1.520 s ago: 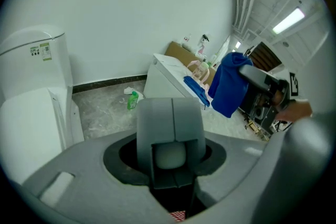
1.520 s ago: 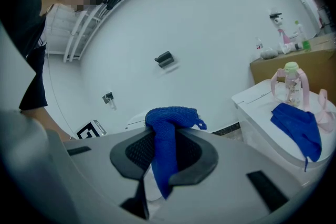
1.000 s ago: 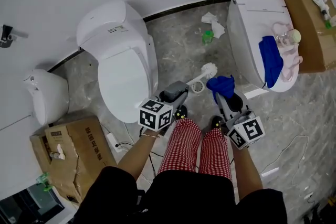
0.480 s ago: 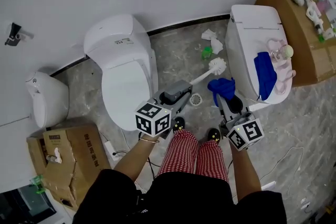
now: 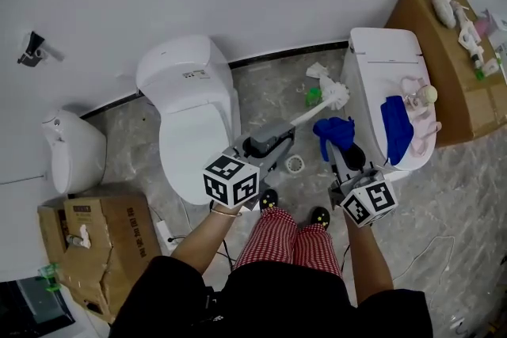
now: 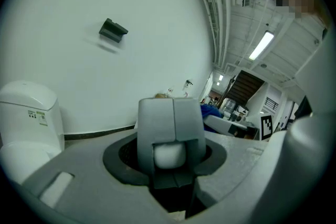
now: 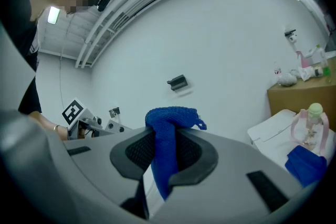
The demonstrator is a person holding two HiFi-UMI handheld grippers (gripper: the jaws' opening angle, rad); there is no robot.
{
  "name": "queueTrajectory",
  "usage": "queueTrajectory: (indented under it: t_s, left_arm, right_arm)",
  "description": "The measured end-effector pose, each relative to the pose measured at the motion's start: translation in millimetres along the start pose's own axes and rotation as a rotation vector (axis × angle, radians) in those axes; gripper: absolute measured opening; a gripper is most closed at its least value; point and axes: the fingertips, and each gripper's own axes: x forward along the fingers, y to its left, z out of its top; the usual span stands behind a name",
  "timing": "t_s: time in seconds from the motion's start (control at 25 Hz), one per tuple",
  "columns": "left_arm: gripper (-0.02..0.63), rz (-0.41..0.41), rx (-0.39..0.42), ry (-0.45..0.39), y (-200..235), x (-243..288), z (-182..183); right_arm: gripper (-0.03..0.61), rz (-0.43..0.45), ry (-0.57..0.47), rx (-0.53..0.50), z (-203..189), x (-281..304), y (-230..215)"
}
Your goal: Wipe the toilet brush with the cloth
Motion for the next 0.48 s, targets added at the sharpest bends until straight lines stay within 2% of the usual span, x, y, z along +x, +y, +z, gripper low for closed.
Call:
queueTrajectory:
  t_s: [0.48]
  left_arm:
    - [0.175,-0.035,0.075,-0.083,-28,-21,51]
  right_arm:
    - [0.074,0.045,-0.056,-0.044,45,5,15]
